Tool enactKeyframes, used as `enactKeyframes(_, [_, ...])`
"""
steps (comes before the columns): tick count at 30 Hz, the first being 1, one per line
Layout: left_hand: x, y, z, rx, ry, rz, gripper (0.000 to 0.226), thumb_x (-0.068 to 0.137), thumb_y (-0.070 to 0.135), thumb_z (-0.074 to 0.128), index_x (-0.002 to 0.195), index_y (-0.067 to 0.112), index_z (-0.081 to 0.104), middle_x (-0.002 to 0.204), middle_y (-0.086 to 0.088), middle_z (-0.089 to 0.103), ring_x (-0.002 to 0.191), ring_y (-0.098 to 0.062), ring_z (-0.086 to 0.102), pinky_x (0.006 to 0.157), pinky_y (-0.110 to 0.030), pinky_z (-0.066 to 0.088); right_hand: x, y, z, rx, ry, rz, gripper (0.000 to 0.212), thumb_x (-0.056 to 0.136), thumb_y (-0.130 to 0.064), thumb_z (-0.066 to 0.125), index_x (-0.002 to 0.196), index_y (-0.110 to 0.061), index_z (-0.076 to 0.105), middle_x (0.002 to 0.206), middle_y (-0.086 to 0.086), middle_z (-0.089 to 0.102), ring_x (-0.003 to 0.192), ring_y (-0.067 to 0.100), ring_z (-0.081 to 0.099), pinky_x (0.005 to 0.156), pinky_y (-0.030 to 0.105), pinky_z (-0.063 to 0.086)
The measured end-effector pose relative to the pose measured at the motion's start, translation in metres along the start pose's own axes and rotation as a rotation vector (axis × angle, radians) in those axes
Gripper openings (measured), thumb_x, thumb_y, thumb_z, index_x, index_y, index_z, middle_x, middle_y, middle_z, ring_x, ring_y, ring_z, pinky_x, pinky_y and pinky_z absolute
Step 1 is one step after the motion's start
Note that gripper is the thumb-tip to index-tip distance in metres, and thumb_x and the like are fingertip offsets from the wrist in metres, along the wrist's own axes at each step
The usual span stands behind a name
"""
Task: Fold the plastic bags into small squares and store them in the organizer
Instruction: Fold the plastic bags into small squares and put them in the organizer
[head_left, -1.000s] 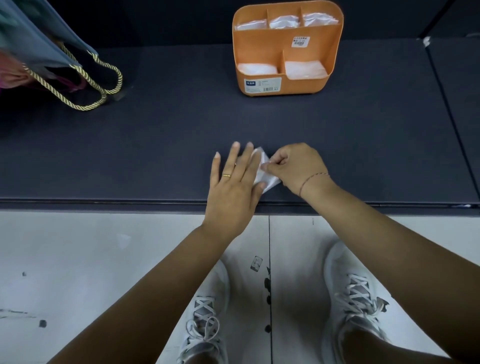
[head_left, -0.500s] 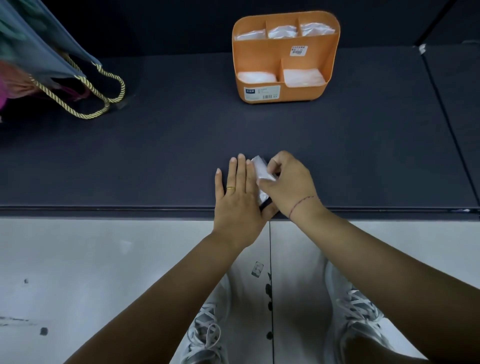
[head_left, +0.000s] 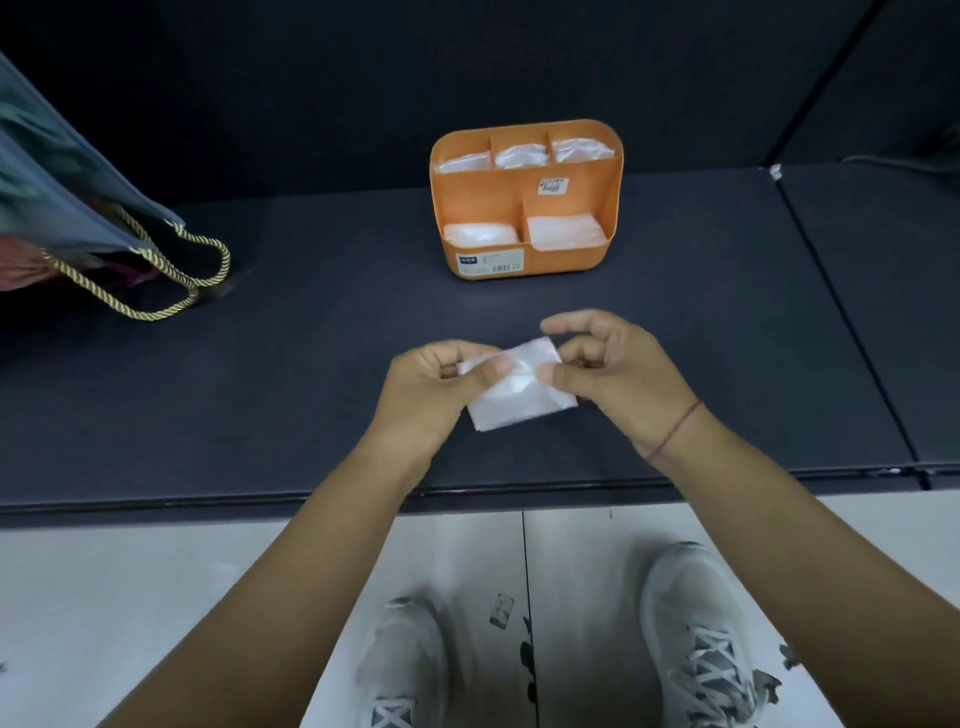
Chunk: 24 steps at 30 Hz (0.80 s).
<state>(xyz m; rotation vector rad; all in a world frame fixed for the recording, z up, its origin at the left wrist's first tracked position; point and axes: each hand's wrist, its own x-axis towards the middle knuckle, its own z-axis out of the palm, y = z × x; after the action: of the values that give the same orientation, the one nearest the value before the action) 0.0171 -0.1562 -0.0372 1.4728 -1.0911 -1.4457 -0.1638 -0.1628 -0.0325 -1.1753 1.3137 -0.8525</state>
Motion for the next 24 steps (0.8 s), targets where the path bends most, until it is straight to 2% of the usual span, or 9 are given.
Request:
enactKeyframes(2, [0.009, 0.003, 0.006, -0.040, 0.104, 0.018, 0.006, 0.083, 0.012, 0.075, 0.079, 0.017, 0.073, 0.076, 0.004, 0.074, 0.068, -0.005, 0.065, 0.064, -0.017, 0.050, 0.000, 0.005, 0.001, 0.146, 0.072, 0.138, 0.017, 0.086, -0.009, 0.069, 0.103, -0.014, 0.069, 0.075, -0.002, 0.066, 0.067, 0.006, 0.056, 0.059, 0.018, 0.046])
enactKeyframes(4, [0.015, 0.007, 0.014, -0.030, 0.124, 0.014, 0.007, 0.084, 0.012, 0.075, 0.079, 0.016, 0.072, 0.076, 0.002, 0.072, 0.067, -0.005, 0.063, 0.063, -0.016, 0.050, -0.001, 0.009, 0.005, 0.309, 0.033, 0.216, 0.006, 0.089, -0.014, 0.066, 0.091, -0.014, 0.071, 0.072, -0.006, 0.066, 0.064, 0.004, 0.055, 0.056, 0.018, 0.044])
enactKeyframes(6, [0.019, 0.009, 0.022, 0.005, 0.100, 0.028, 0.006, 0.085, 0.013, 0.075, 0.080, 0.015, 0.071, 0.078, 0.001, 0.072, 0.068, -0.004, 0.064, 0.064, -0.016, 0.050, 0.000, 0.011, 0.004, 0.381, 0.063, 0.210, 0.009, 0.090, -0.012, 0.064, 0.084, -0.013, 0.071, 0.069, -0.002, 0.062, 0.059, 0.005, 0.051, 0.052, 0.018, 0.041])
enactKeyframes(8, [0.026, 0.014, 0.025, 0.083, 0.141, 0.151, 0.004, 0.088, 0.018, 0.072, 0.086, 0.015, 0.071, 0.085, 0.005, 0.072, 0.077, -0.002, 0.064, 0.072, -0.016, 0.050, 0.005, 0.009, -0.003, 0.396, 0.180, 0.200, 0.008, 0.090, -0.011, 0.065, 0.083, -0.012, 0.070, 0.065, 0.000, 0.058, 0.054, 0.006, 0.048, 0.049, 0.018, 0.039])
enactKeyframes(10, [0.045, 0.015, 0.019, 0.406, 0.270, 0.406, 0.017, 0.093, 0.024, 0.066, 0.108, 0.016, 0.068, 0.110, 0.006, 0.068, 0.101, -0.004, 0.059, 0.091, -0.021, 0.045, 0.013, 0.008, -0.014, 0.402, 0.299, 0.206, 0.008, 0.090, -0.012, 0.065, 0.083, -0.013, 0.069, 0.059, -0.003, 0.056, 0.051, 0.006, 0.046, 0.047, 0.018, 0.039])
enactKeyframes(12, [0.070, 0.014, 0.012, 0.749, 0.330, 0.629, 0.036, 0.098, 0.025, 0.059, 0.131, 0.010, 0.058, 0.133, -0.005, 0.058, 0.126, -0.017, 0.048, 0.111, -0.032, 0.032, 0.021, 0.007, -0.024, 0.390, 0.353, 0.196, 0.008, 0.090, -0.012, 0.065, 0.083, -0.013, 0.069, 0.062, -0.001, 0.056, 0.051, 0.005, 0.046, 0.046, 0.017, 0.039])
enactKeyframes(15, [0.104, 0.008, 0.009, 1.094, 0.247, 0.732, 0.042, 0.099, 0.029, 0.051, 0.133, 0.004, 0.057, 0.132, -0.013, 0.061, 0.133, -0.029, 0.047, 0.119, -0.041, 0.015, 0.033, 0.004, -0.033, 0.358, 0.384, 0.192, 0.007, 0.090, -0.014, 0.066, 0.083, -0.014, 0.069, 0.068, -0.001, 0.058, 0.053, 0.005, 0.047, 0.049, 0.018, 0.039])
enactKeyframes(19, [0.120, -0.004, 0.009, 1.148, 0.302, 0.820, 0.024, 0.089, 0.023, 0.061, 0.104, 0.009, 0.074, 0.088, -0.006, 0.072, 0.091, -0.029, 0.065, 0.109, -0.042, 0.033, 0.045, -0.002, -0.042, 0.373, 0.432, 0.193, 0.007, 0.089, -0.017, 0.068, 0.082, -0.014, 0.068, 0.068, -0.003, 0.058, 0.054, 0.005, 0.045, 0.051, 0.019, 0.038])
enactKeyframes(24, [0.084, -0.016, 0.017, 1.105, 0.314, 0.963, 0.026, 0.093, 0.023, 0.052, 0.088, 0.012, 0.075, 0.073, -0.003, 0.068, 0.068, -0.028, 0.060, 0.066, -0.040, 0.052, 0.052, -0.005, -0.046, 0.375, 0.445, 0.178, 0.007, 0.089, -0.019, 0.069, 0.083, -0.015, 0.068, 0.067, -0.003, 0.051, 0.053, 0.005, 0.040, 0.049, 0.018, 0.037])
